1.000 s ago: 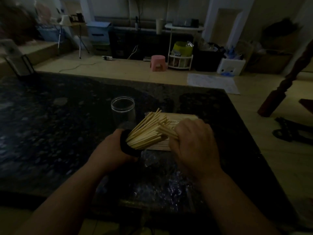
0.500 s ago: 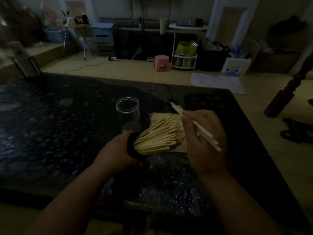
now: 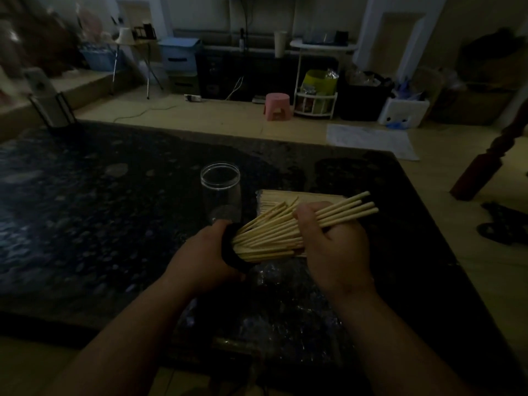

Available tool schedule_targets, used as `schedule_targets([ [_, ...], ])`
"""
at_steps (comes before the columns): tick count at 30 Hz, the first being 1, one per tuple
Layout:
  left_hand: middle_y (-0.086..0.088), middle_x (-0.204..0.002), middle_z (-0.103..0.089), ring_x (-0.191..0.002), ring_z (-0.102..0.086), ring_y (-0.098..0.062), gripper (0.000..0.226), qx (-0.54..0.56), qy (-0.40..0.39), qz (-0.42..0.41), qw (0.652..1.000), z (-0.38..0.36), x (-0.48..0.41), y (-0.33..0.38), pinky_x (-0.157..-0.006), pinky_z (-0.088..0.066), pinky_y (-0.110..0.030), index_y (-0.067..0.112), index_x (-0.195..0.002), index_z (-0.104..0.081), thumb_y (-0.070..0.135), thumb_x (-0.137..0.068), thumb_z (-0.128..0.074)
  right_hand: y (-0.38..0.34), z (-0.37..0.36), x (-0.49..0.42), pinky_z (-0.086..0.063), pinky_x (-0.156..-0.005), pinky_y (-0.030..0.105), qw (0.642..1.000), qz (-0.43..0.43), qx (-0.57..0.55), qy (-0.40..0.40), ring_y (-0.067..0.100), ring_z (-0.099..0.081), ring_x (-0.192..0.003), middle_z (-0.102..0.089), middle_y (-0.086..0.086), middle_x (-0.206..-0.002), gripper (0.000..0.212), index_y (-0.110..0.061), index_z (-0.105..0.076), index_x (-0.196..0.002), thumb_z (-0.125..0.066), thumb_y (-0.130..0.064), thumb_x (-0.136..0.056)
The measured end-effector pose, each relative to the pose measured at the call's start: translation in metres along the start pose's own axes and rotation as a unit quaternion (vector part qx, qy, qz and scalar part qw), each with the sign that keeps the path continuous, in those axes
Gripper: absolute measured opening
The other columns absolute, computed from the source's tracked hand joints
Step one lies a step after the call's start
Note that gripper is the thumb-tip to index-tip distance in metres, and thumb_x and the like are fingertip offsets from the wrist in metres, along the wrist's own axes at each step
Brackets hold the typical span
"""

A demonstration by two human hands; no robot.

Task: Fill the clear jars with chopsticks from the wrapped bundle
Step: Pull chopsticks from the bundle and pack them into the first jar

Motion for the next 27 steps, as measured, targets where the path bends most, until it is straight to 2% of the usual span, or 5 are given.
schedule_targets([
  [6, 0.007, -0.126, -0.056, -0.111, -0.057, -0.015, 0.098, 0.002, 0.002, 0.001, 1.0, 0.0, -0.001, 0.0, -0.092, -0.051, -0.038, 0.036, -0.136, -0.039, 0.042, -0.051, -0.087, 0.013, -0.003, -0.003, -0.05, -0.084, 0.025, 0.999, -0.015, 0.031, -0.009, 0.01, -0.06, -0.093, -0.058, -0.011, -0.099, 0.013, -0.035, -0.066, -0.074, -0.076, -0.029, -0.08],
  [9, 0.007, -0.125, -0.057, -0.11, -0.058, -0.016, 0.098, -0.001, 0.01, -0.004, 1.0, 0.0, 0.0, 0.0, -0.091, -0.051, -0.037, 0.036, -0.136, -0.04, 0.042, -0.051, -0.087, 0.023, -0.005, -0.004, -0.049, -0.09, 0.028, 0.995, -0.092, 0.03, -0.029, 0.014, -0.055, -0.105, -0.049, -0.004, -0.12, 0.037, -0.043, -0.056, -0.097, -0.078, -0.048, -0.068],
  [15, 0.008, -0.125, -0.057, -0.108, -0.059, -0.016, 0.094, -0.008, 0.01, -0.013, 1.0, 0.0, 0.001, 0.002, -0.089, -0.051, -0.036, 0.038, -0.134, -0.041, 0.042, -0.051, -0.086, 0.025, -0.01, -0.004, -0.047, -0.091, 0.027, 0.992, -0.118, -0.009, -0.041, 0.004, -0.056, -0.098, -0.056, -0.003, -0.114, 0.009, -0.031, -0.062, -0.096, -0.057, -0.036, -0.092],
  [20, 0.009, -0.122, -0.057, -0.105, -0.059, -0.016, 0.089, -0.016, 0.013, -0.018, 1.0, 0.002, 0.002, 0.003, -0.087, -0.052, -0.037, 0.04, -0.131, -0.042, 0.045, -0.052, -0.084, 0.025, -0.011, 0.003, -0.048, -0.086, 0.025, 0.988, -0.154, -0.014, 0.001, 0.009, -0.051, -0.11, -0.051, -0.01, -0.123, 0.063, -0.036, -0.045, -0.12, -0.082, -0.035, -0.069],
  [27, 0.009, -0.117, -0.059, -0.101, -0.061, -0.015, 0.087, -0.017, 0.016, -0.019, 1.0, 0.0, 0.0, 0.0, -0.084, -0.053, -0.036, 0.039, -0.127, -0.044, 0.046, -0.05, -0.084, 0.022, -0.024, 0.009, -0.014, -0.118, 0.025, 0.974, -0.089, 0.148, -0.146, 0.005, -0.014, -0.145, -0.017, -0.008, -0.16, 0.059, -0.024, -0.022, -0.152, -0.039, -0.043, -0.099],
])
Point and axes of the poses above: each hand's wrist, its own x-axis away from the middle knuckle, its own z-axis out of the back of the hand, y = z × x, the point moved 5 cm from there along -x, towards the middle knuckle
